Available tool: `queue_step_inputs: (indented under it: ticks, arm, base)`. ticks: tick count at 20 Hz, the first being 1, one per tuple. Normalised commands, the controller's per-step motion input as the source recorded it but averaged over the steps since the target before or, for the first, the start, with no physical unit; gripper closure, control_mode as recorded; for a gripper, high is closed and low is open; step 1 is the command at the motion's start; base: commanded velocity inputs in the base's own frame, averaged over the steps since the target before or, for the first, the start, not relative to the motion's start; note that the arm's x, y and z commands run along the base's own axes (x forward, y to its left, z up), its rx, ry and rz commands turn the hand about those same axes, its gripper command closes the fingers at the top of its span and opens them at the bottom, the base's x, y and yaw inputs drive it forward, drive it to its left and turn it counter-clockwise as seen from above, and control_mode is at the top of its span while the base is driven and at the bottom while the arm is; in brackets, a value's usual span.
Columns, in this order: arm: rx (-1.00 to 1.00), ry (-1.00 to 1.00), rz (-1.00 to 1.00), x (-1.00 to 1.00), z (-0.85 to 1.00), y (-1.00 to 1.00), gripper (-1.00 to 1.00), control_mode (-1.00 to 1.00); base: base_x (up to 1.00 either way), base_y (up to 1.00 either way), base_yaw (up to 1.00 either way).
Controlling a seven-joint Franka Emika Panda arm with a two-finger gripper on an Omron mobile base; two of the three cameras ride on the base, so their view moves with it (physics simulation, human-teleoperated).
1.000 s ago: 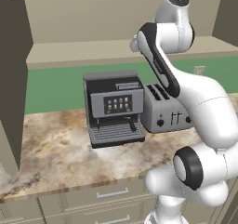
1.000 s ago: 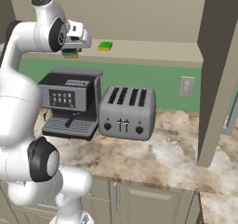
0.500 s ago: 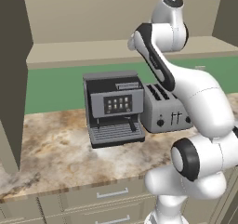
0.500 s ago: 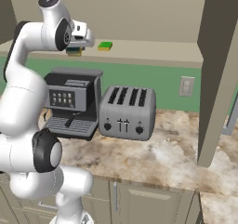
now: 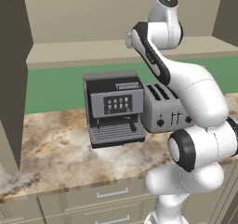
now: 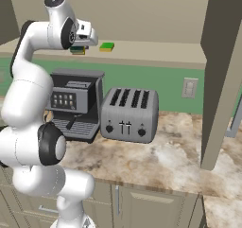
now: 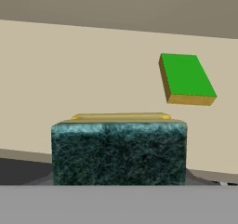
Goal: Pick up the sponge and sponge from the sink, and place them back in the cabinet, and close the cabinet doors.
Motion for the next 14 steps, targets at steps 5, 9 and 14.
queue_step_inputs:
  ticks: [5,9,14]
  arm:
    - [0.0,0.0,0.0,0.23,0.0,0.02,1.0,-1.0]
    - [0.0,0.0,0.0,0.21,-0.02,0.03,1.0,-1.0]
    - [0.0,0.0,0.0,0.13,-0.13,0.05,1.0,-1.0]
  base:
    - [0.0,0.0,0.0]
    - [0.0,0.0,0.0]
    - [0.0,0.0,0.0]
